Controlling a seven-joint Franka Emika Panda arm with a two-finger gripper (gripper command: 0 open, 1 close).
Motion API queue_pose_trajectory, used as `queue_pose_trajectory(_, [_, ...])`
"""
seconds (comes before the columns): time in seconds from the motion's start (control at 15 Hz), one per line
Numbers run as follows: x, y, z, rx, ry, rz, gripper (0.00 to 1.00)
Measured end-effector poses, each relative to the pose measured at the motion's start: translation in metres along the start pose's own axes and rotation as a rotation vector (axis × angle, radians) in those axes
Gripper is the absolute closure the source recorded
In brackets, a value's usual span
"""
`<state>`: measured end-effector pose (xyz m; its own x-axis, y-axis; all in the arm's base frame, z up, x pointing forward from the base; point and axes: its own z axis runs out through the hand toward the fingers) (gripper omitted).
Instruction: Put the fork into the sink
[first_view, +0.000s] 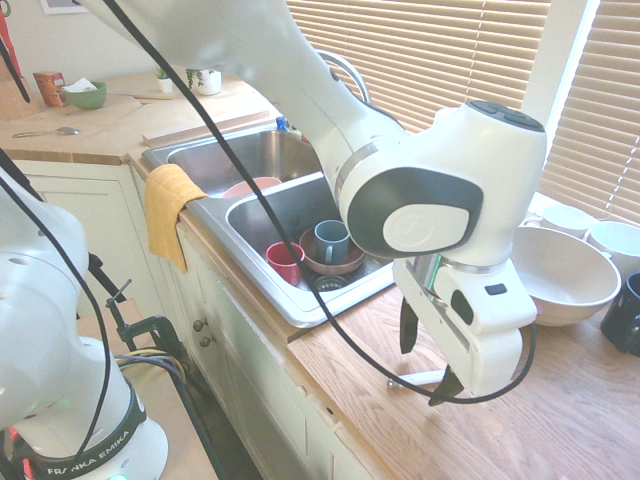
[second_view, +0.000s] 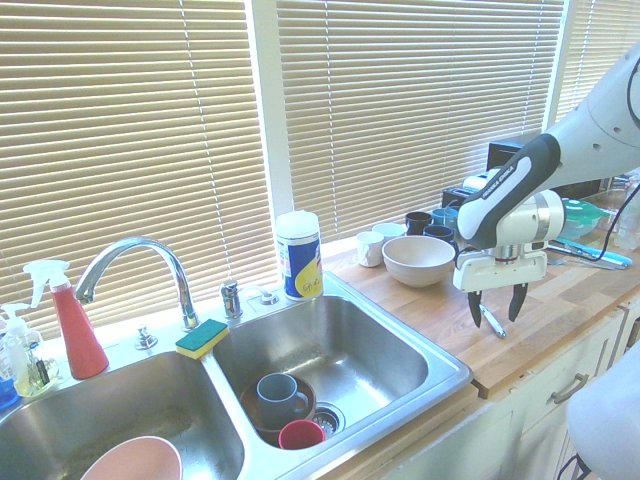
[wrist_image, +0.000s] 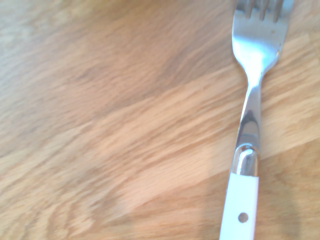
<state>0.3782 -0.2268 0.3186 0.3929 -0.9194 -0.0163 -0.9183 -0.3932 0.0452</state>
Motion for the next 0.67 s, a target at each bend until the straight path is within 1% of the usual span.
queue_pose_trajectory(0.67, [0.0026, -0.0017, 0.0052, 0.001, 0.004, -0.009, 1.00])
